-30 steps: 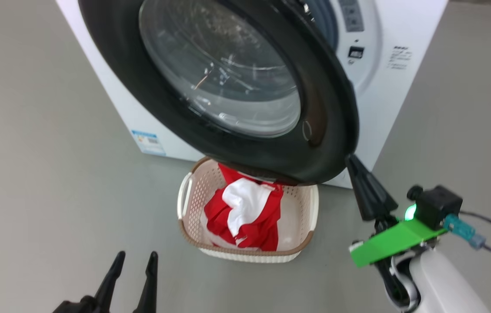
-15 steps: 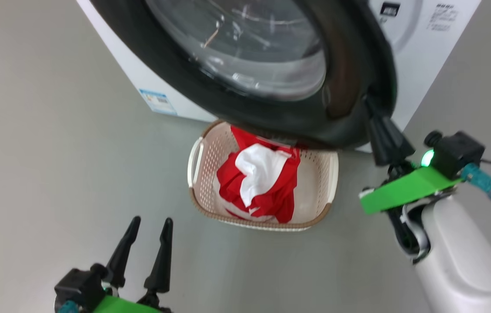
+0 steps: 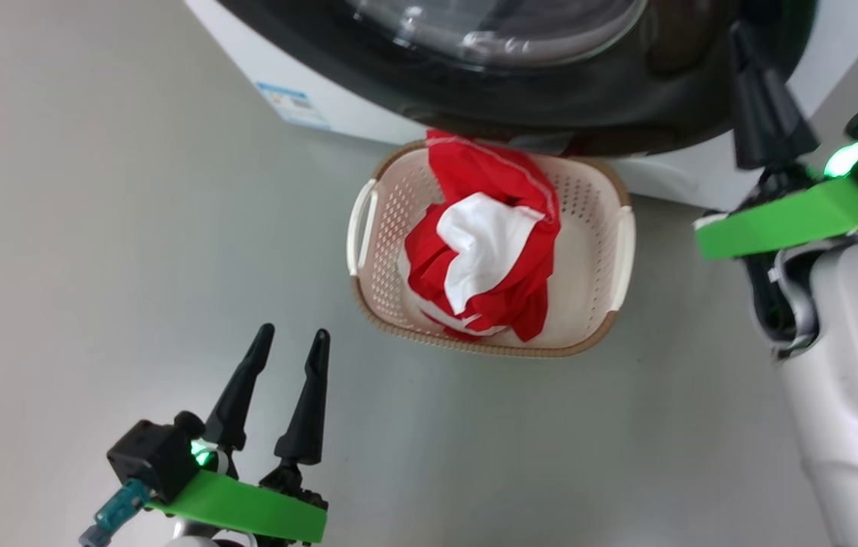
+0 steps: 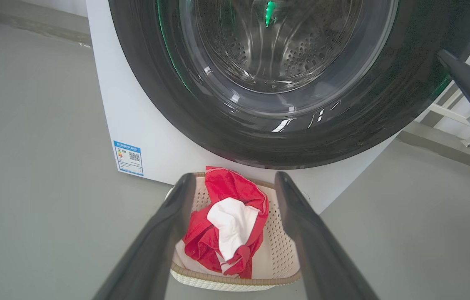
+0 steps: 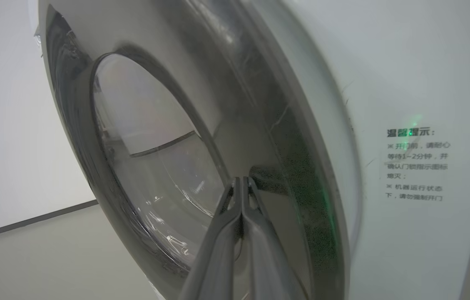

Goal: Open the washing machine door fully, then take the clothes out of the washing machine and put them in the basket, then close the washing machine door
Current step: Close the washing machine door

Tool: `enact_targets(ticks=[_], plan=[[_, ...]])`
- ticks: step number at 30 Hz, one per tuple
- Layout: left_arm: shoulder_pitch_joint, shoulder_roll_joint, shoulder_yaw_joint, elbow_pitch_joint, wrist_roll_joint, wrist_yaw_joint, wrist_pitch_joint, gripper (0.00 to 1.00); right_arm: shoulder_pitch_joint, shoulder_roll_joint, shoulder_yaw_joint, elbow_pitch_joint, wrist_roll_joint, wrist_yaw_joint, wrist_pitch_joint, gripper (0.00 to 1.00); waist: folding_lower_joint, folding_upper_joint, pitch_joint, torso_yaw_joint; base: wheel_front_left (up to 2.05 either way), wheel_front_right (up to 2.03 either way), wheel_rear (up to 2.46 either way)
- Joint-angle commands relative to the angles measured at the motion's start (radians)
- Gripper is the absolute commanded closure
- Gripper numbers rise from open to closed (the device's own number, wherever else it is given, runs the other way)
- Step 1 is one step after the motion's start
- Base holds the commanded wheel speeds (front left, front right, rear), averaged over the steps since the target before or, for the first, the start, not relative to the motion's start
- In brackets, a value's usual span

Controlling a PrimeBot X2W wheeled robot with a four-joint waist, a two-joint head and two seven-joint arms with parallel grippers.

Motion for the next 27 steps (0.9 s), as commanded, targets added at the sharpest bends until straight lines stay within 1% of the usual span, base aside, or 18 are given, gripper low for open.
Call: enact_targets(ticks=[1, 12, 17, 21, 25, 26, 27], plan=[[-0.015, 0.013, 0.030, -0.025, -0.004, 0.001, -0.012, 0.00, -0.022, 0.010, 0.012, -0.023, -0.008, -0.001, -0.006, 1.00, 0.0000, 0.0000, 0.028, 0.026, 0.00, 0.00, 0.00], [-0.040, 0.013, -0.005, -0.036, -0.037, 0.001, -0.012, 0.00, -0.142, -0.021, -0.057, -0.015, -0.006, -0.001, -0.006, 1.00, 0.0000, 0.0000, 0.088, 0.057, 0.00, 0.00, 0.00], [-0.052, 0.013, -0.012, -0.035, -0.044, 0.001, -0.012, 0.00, -0.178, -0.019, -0.087, -0.017, -0.015, -0.001, -0.006, 1.00, 0.0000, 0.0000, 0.100, 0.061, 0.00, 0.00, 0.00], [-0.050, 0.013, -0.007, -0.029, -0.039, 0.001, -0.012, 0.00, -0.152, -0.021, -0.051, -0.004, -0.019, -0.001, -0.006, 1.00, 0.0000, 0.0000, 0.082, 0.054, 0.00, 0.00, 0.00], [-0.044, 0.013, 0.004, -0.020, -0.023, 0.001, -0.012, 0.00, -0.088, -0.019, -0.004, 0.004, -0.010, -0.001, -0.006, 1.00, 0.0000, 0.0000, 0.047, 0.038, 0.00, 0.00, 0.00], [-0.041, 0.013, 0.009, -0.017, -0.018, 0.001, -0.012, 0.00, -0.068, -0.017, 0.011, 0.004, -0.006, -0.001, -0.006, 0.96, 0.0000, 0.0000, 0.036, 0.033, 0.00, 0.00, 0.00], [-0.038, 0.013, 0.014, -0.014, -0.013, 0.001, -0.012, 0.00, -0.046, -0.016, 0.026, 0.002, -0.005, -0.001, -0.006, 0.81, 0.0000, 0.0000, 0.025, 0.027, 0.00, 0.00, 0.00]])
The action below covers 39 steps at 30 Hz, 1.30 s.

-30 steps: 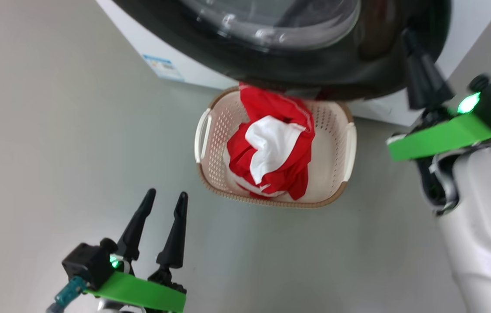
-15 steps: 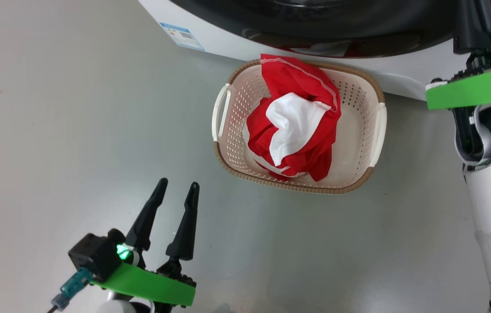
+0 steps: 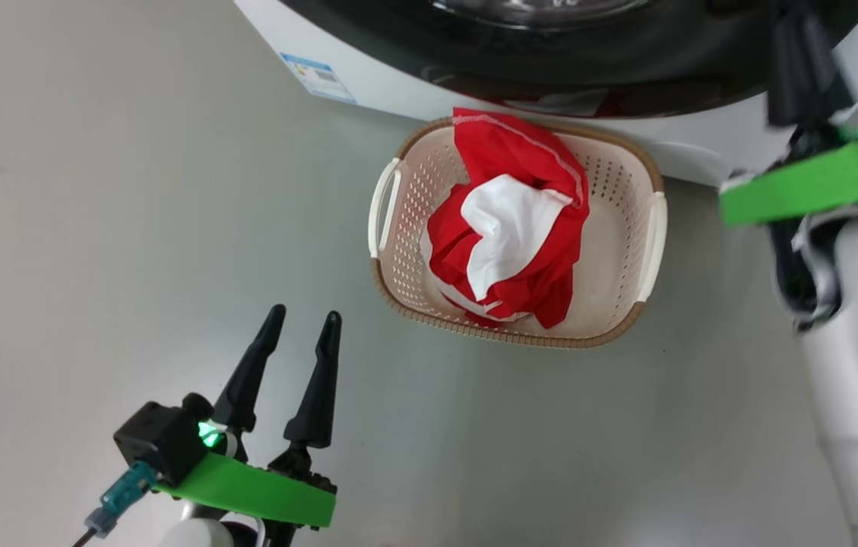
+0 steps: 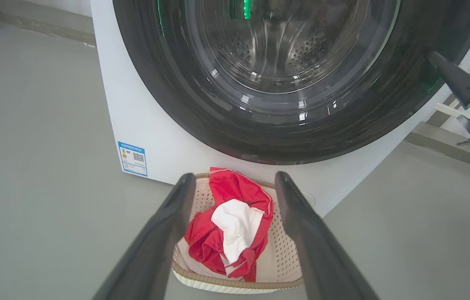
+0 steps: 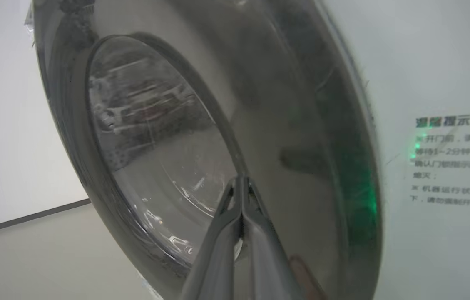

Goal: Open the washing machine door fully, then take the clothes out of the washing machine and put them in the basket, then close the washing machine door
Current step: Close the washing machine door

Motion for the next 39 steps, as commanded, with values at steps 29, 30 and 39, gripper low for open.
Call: enact_targets(ticks=[29, 30, 39], plan=[[0.167, 0.086, 0.143, 0.002, 0.079, 0.001, -0.012, 0.00, 0.565, 0.079, 0.081, -0.102, 0.063, -0.001, -0.005, 0.00, 0.0000, -0.0001, -0.295, -0.232, 0.00, 0.00, 0.00], [0.173, 0.088, 0.145, 0.002, 0.078, 0.001, -0.012, 0.00, 0.581, 0.079, 0.077, -0.104, 0.063, -0.001, -0.005, 0.00, 0.0000, -0.0001, -0.302, -0.238, 0.00, 0.00, 0.00], [0.225, 0.102, 0.170, -0.008, 0.081, 0.001, -0.012, 0.00, 0.693, 0.081, 0.032, -0.125, 0.070, -0.001, -0.005, 0.00, 0.0000, -0.0001, -0.357, -0.306, 0.00, 0.00, 0.00]])
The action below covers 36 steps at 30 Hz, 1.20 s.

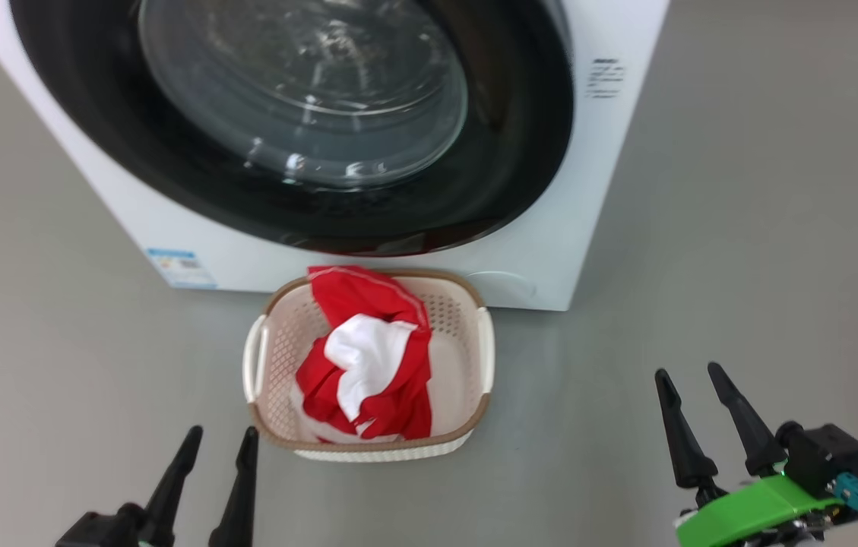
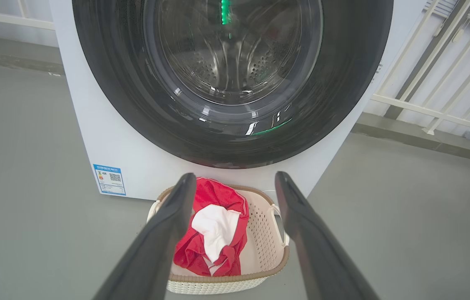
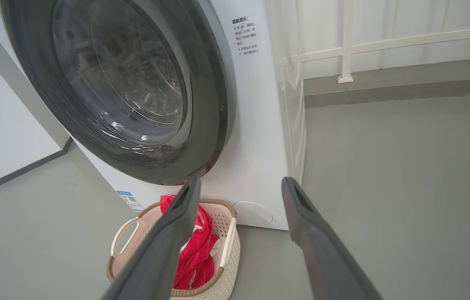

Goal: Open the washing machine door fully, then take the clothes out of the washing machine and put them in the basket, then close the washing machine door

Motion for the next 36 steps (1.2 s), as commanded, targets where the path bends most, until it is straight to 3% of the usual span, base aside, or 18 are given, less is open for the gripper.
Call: enact_targets(ticks=[1, 13, 34, 35, 36], plan=[[0.000, 0.021, 0.044, -0.028, 0.012, 0.001, -0.012, 0.00, 0.005, 0.001, 0.016, -0.029, 0.008, -0.001, -0.006, 0.00, 0.0000, 0.0000, -0.031, -0.040, 0.00, 0.00, 0.00], [0.055, 0.013, 0.098, -0.051, 0.033, 0.001, -0.012, 0.00, 0.072, 0.002, -0.027, -0.059, 0.015, -0.001, -0.006, 0.00, 0.0000, 0.0000, -0.055, -0.105, 0.00, 0.00, 0.00], [0.083, -0.004, 0.122, -0.063, 0.027, 0.001, -0.012, 0.00, 0.094, 0.003, -0.028, -0.060, 0.029, -0.001, -0.006, 0.00, 0.0000, 0.0000, -0.079, -0.113, 0.00, 0.00, 0.00], [0.090, -0.011, 0.087, -0.039, 0.025, 0.000, 0.000, 1.00, 0.097, 0.012, -0.055, -0.034, 0.012, 0.000, 0.000, 1.00, 0.0000, 0.0000, -0.079, -0.113, 0.00, 0.00, 0.00], [0.090, -0.012, 0.086, -0.033, 0.025, 0.000, 0.001, 1.00, 0.096, 0.013, -0.055, -0.028, 0.011, 0.000, 0.000, 1.00, 0.0000, 0.0000, -0.080, -0.113, 0.00, 0.00, 0.00]])
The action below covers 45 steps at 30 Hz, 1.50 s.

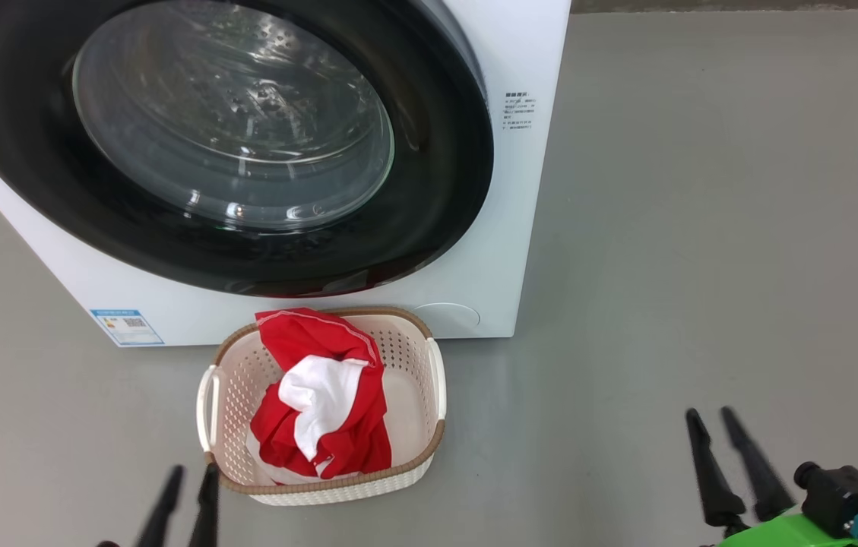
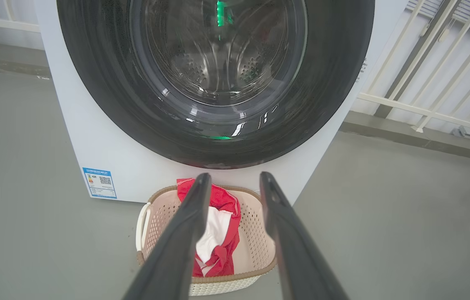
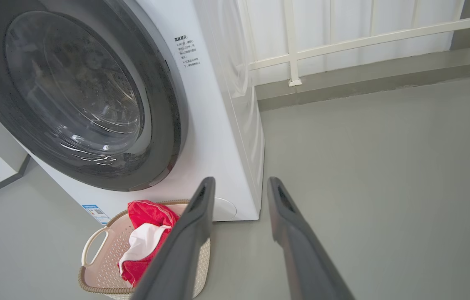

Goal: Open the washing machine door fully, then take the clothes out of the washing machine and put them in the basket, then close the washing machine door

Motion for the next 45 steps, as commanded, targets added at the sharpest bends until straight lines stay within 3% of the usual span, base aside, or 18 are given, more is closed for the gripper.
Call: enact_targets(ticks=[1, 11, 16, 45], plan=[[0.001, -0.003, -0.002, 0.011, -0.001, 0.000, 0.001, 1.00, 0.001, 0.003, 0.000, 0.010, 0.000, 0.000, 0.000, 1.00, 0.0000, 0.0000, 0.000, 0.000, 0.00, 0.00, 0.00], [-0.007, -0.026, -0.006, 0.063, -0.072, 0.000, 0.019, 1.00, -0.005, 0.011, 0.000, 0.060, 0.072, 0.000, 0.016, 1.00, 0.0023, 0.0000, -0.006, -0.003, 0.00, 0.00, 0.00], [-0.016, -0.025, -0.004, 0.066, -0.124, 0.000, 0.031, 1.00, -0.013, 0.007, 0.000, 0.060, 0.124, 0.000, 0.028, 1.00, 0.0001, 0.0000, -0.007, -0.006, 0.00, 0.00, 0.00], [-0.061, -0.023, 0.014, 0.074, -0.410, 0.000, 0.104, 1.00, -0.052, -0.009, -0.008, 0.048, 0.411, 0.000, 0.099, 1.00, 0.0000, 0.0000, -0.021, -0.018, 0.00, 0.00, 0.00]])
